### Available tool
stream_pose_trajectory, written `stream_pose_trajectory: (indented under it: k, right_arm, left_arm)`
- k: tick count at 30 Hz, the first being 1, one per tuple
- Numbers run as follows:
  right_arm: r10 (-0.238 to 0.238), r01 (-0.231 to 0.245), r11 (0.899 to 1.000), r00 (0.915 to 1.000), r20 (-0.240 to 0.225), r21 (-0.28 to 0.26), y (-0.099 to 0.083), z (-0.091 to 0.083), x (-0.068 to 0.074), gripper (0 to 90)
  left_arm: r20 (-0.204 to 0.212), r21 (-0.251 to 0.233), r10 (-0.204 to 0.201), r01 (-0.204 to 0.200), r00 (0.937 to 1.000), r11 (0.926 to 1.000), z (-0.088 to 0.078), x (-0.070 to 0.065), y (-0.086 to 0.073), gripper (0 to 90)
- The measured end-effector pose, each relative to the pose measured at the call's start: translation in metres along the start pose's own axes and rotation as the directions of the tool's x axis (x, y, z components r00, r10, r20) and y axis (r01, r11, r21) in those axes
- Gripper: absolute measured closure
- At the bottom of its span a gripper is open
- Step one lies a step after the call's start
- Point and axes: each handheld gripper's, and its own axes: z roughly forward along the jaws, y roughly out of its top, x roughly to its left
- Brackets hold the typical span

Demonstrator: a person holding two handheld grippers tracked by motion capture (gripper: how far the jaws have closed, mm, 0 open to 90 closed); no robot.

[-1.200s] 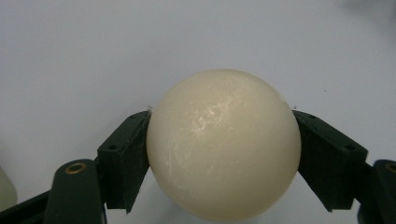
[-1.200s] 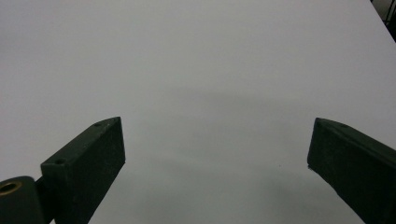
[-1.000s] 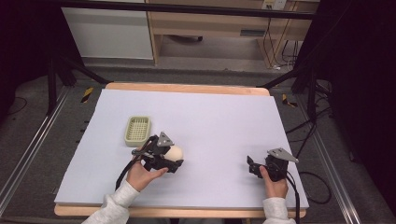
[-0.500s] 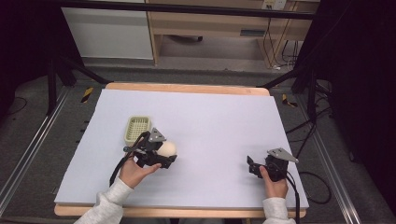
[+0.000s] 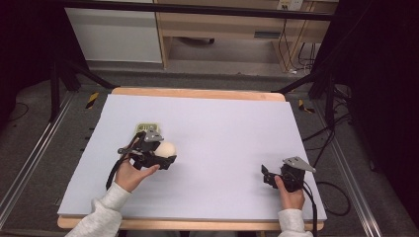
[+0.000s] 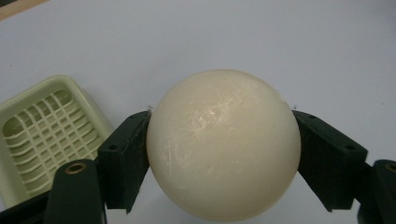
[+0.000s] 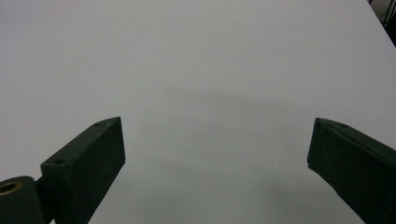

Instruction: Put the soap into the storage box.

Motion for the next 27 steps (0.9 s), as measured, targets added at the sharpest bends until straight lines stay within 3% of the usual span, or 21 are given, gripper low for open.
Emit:
stream_pose_trajectory:
  k: [13,27]
  right_arm:
    - [0.003,-0.003,1.0,1.0,-0.003,0.003,0.0,0.0,0.0,4.5]
    - [0.003,-0.003,1.0,1.0,-0.004,0.002,0.0,0.0,0.0,4.5]
  left_arm:
    - [-0.029,0.007,-0.018,0.018,0.9994,0.9998,-0.004,0.018,0.003,23.9]
    - [-0.062,0.0,-0.077,0.077,0.9951,0.997,-0.004,0.042,0.005,23.9]
